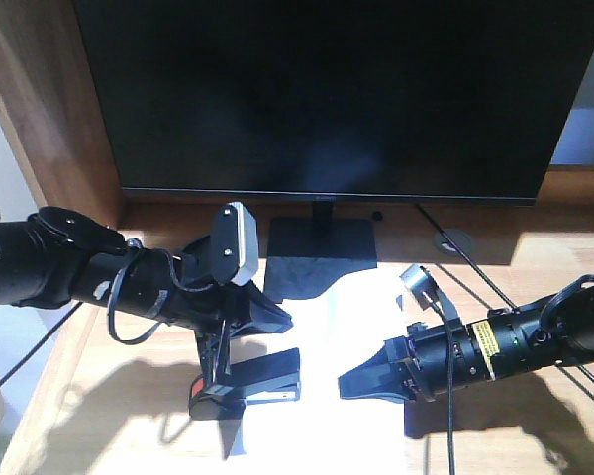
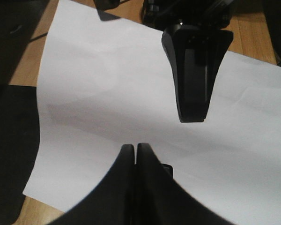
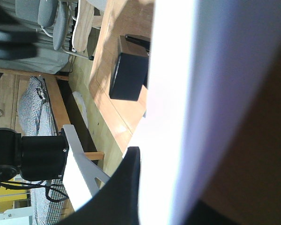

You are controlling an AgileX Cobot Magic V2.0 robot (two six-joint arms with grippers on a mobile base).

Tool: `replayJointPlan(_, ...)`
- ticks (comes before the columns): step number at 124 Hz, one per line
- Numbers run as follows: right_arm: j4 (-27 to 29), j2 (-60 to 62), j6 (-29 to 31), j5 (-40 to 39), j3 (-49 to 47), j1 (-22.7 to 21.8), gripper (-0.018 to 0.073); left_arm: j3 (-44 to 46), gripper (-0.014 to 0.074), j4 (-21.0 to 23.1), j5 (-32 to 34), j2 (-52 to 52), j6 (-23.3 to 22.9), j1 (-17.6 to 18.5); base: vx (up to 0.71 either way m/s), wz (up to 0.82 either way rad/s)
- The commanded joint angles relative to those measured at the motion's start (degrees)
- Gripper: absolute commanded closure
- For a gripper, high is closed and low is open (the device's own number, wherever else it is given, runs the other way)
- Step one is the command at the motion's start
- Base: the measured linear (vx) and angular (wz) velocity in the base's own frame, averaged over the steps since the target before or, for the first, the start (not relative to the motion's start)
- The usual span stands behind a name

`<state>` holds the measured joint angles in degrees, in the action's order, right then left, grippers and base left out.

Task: Grab stapler and paper to desk for stapling
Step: 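Open both grippers and lift them away from stapler and paper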

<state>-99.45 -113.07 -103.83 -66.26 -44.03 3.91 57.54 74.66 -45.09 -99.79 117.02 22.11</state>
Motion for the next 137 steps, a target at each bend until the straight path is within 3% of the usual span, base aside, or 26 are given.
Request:
replayJointPlan(1, 1.3, 2.3, 0.4, -4.0, -1.0, 0.0, 0.0559, 1.1, 0.0603, 2.4, -1.6, 3.5, -0.6, 0.1, 0.0, 0.0)
replayJointPlan(25, 1.6, 2.3, 0.4, -4.0, -1.0, 0.0, 0.0484, 1.1, 0.0603, 2.4, -1.6, 3.7, -0.6, 0.1, 0.0, 0.0)
replayJointPlan(59, 3.0, 3.8, 0.2, -0.4, -1.0, 0.0, 0.0109, 1.1, 0.0603, 2.4, -1.7, 3.7, -0.6, 0.1, 0.0, 0.0)
replayJointPlan(77, 2.1, 6.2, -3.1, 6.2, -1.0, 0.0, -0.0027, 1.1, 0.0603, 2.4, -1.7, 3.7, -0.6, 0.1, 0.0, 0.0)
replayJointPlan(98, -3.6, 10.4, -7.7, 16.6, -1.0, 0.0, -0.0042, 1.1, 0.0603, 2.4, -1.4, 3.9, -1.9, 0.1, 0.0, 0.0)
replayJointPlan(113, -3.6, 14.0, -10.2, 22.9, -0.9, 0.0, -0.0038, 1.1, 0.0603, 1.5, 1.0, 5.1, -4.1, 0.1, 0.0, 0.0)
replayJointPlan(128, -3.6, 18.1, -10.5, 29.6, -0.9, 0.0, -0.0022, 1.1, 0.0603, -3.4, 7.2, 6.9, -11.0, 0.1, 0.0, 0.0)
replayJointPlan(137, -3.6, 20.8, -10.5, 32.6, -0.9, 0.0, -0.001, 1.1, 0.0603, -9.5, 12.2, 8.5, -18.5, 0.1, 0.0, 0.0)
